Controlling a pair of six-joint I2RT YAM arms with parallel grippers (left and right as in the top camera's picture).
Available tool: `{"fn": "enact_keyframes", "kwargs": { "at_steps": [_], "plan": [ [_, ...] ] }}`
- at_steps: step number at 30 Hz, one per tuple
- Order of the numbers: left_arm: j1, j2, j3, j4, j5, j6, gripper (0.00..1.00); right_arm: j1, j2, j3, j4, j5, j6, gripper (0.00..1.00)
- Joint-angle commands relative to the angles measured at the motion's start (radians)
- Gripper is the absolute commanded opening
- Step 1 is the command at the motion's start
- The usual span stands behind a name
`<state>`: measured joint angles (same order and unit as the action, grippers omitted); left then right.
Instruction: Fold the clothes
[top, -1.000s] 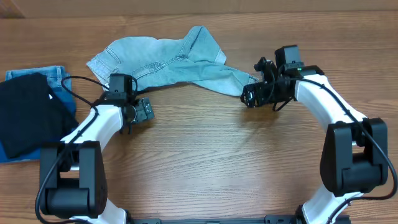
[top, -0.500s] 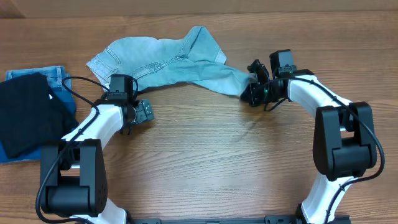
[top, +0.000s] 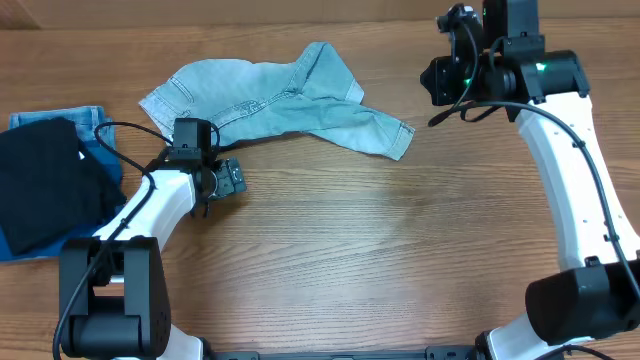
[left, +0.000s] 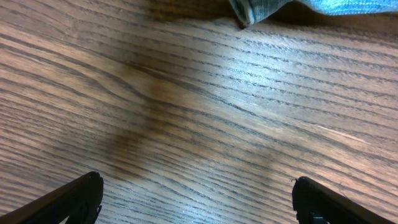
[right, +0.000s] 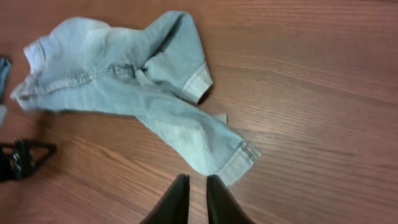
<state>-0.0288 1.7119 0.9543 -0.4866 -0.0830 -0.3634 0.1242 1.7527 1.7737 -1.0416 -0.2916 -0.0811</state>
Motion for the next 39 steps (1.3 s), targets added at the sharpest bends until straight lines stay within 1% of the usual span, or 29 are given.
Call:
{"fn": "enact_keyframes", "kwargs": {
  "at_steps": [1, 2, 4, 6, 11, 15, 16, 17, 18, 19, 22, 24, 26, 29, 31, 36, 39],
  "plan": [
    [-0.003, -0.020, 0.014, -0.004, 0.006, 0.001, 1.00, -0.001, 0.071, -0.076, -0.006, 0.024, 0.003, 0.51],
    [-0.003, -0.020, 0.014, -0.007, 0.006, 0.001, 1.00, -0.001, 0.089, -0.106, 0.000, 0.018, 0.003, 0.61],
    [-0.003, -0.020, 0.014, -0.011, 0.006, 0.001, 1.00, -0.001, 0.125, -0.163, 0.028, 0.010, 0.004, 0.68],
    [-0.003, -0.020, 0.014, -0.011, 0.006, 0.001, 1.00, -0.001, 0.169, -0.220, 0.085, 0.005, 0.007, 0.73],
    [-0.003, -0.020, 0.014, -0.021, 0.006, 0.001, 1.00, -0.001, 0.301, -0.281, 0.200, -0.017, 0.037, 0.75],
    [-0.003, -0.020, 0.013, -0.029, 0.006, 0.001, 1.00, 0.001, 0.388, -0.280, 0.268, -0.136, 0.037, 0.76],
    [-0.003, -0.020, 0.014, -0.029, 0.006, 0.001, 1.00, 0.003, 0.405, -0.281, 0.278, -0.171, 0.037, 0.73],
    [-0.003, -0.020, 0.013, -0.029, 0.005, 0.001, 1.00, 0.006, 0.414, -0.280, 0.280, -0.194, 0.037, 0.42],
    [-0.003, -0.020, 0.014, -0.029, 0.006, 0.001, 1.00, 0.006, 0.414, -0.280, 0.280, -0.204, 0.037, 0.09],
    [-0.003, -0.020, 0.013, -0.029, 0.005, 0.001, 1.00, 0.006, 0.413, -0.279, 0.278, -0.204, 0.061, 0.04],
    [-0.003, -0.020, 0.014, -0.029, 0.006, 0.001, 1.00, -0.002, 0.384, -0.238, 0.216, -0.182, 0.101, 0.04],
    [-0.003, -0.020, 0.014, -0.029, 0.006, 0.001, 1.00, -0.002, 0.319, -0.164, 0.114, -0.107, 0.098, 0.04],
    [-0.003, -0.020, 0.019, -0.028, 0.005, 0.001, 1.00, 0.001, 0.213, -0.047, -0.006, -0.074, 0.048, 0.04],
    [-0.003, -0.020, 0.022, -0.009, 0.005, 0.001, 1.00, 0.001, 0.069, 0.150, -0.124, -0.075, 0.048, 0.04],
    [-0.003, -0.020, 0.022, -0.007, 0.005, 0.001, 1.00, 0.001, 0.023, 0.253, -0.188, -0.074, 0.048, 0.04],
    [-0.003, -0.020, 0.022, -0.007, 0.020, 0.001, 1.00, 0.001, 0.035, 0.265, -0.256, -0.023, 0.048, 0.04],
    [-0.003, -0.020, 0.022, -0.006, 0.133, -0.021, 1.00, 0.001, 0.040, 0.240, -0.256, -0.023, 0.048, 0.04]
  ]
}}
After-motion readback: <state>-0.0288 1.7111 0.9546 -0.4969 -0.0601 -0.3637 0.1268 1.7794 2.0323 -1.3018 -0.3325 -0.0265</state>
